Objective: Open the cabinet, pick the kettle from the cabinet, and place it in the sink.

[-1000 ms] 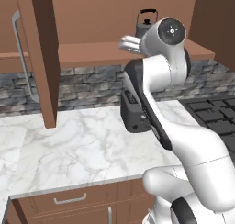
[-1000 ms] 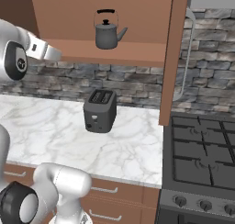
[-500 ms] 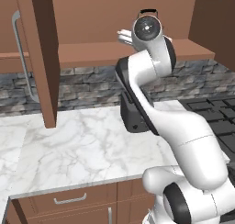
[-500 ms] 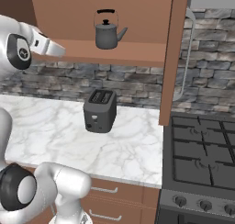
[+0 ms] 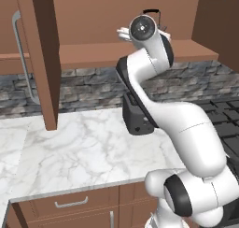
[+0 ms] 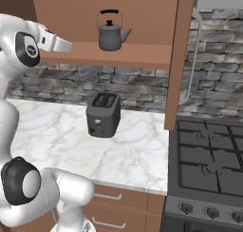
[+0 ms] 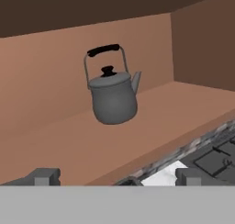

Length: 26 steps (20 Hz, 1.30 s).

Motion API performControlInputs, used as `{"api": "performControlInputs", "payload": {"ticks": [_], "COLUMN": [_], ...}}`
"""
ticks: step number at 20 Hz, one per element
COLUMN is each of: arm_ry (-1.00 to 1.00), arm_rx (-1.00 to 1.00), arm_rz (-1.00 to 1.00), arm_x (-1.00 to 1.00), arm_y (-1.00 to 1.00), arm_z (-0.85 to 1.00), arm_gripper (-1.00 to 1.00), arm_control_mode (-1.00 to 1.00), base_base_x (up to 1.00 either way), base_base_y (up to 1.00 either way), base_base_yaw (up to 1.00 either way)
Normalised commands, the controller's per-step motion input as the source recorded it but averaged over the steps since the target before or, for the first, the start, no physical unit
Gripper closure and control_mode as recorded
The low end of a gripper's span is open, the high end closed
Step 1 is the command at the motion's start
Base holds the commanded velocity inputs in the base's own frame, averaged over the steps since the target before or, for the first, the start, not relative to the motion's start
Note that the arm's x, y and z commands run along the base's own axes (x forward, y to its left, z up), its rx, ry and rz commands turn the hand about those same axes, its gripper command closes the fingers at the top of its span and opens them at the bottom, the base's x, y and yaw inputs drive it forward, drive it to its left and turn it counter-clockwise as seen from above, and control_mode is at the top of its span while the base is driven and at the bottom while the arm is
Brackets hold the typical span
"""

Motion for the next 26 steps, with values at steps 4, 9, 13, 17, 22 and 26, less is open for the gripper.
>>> {"api": "performControlInputs", "payload": {"ticks": [4, 9, 13, 17, 22, 26], "arm_ry": [-0.02, 0.02, 0.07, 0.04, 0.01, -0.06], "arm_rx": [-0.06, 0.0, 0.0, 0.0, -0.04, -0.08], "arm_rz": [0.0, 0.01, 0.04, 0.02, 0.02, 0.08], "arm_x": [0.38, 0.37, 0.3, 0.33, 0.32, 0.24], "arm_y": [-0.06, -0.09, -0.08, -0.06, -0.09, -0.09], "arm_z": [0.01, 0.16, 0.24, 0.19, 0.08, -0.01], "arm_gripper": [-1.0, -1.0, -1.0, -1.0, -1.0, -1.0], "arm_control_mode": [-1.0, -1.0, -1.0, -1.0, -1.0, -1.0], "base_base_x": [0.0, 0.0, 0.0, 0.0, 0.0, 0.0], "base_base_y": [0.0, 0.0, 0.0, 0.0, 0.0, 0.0], "base_base_yaw": [0.0, 0.0, 0.0, 0.0, 0.0, 0.0]}}
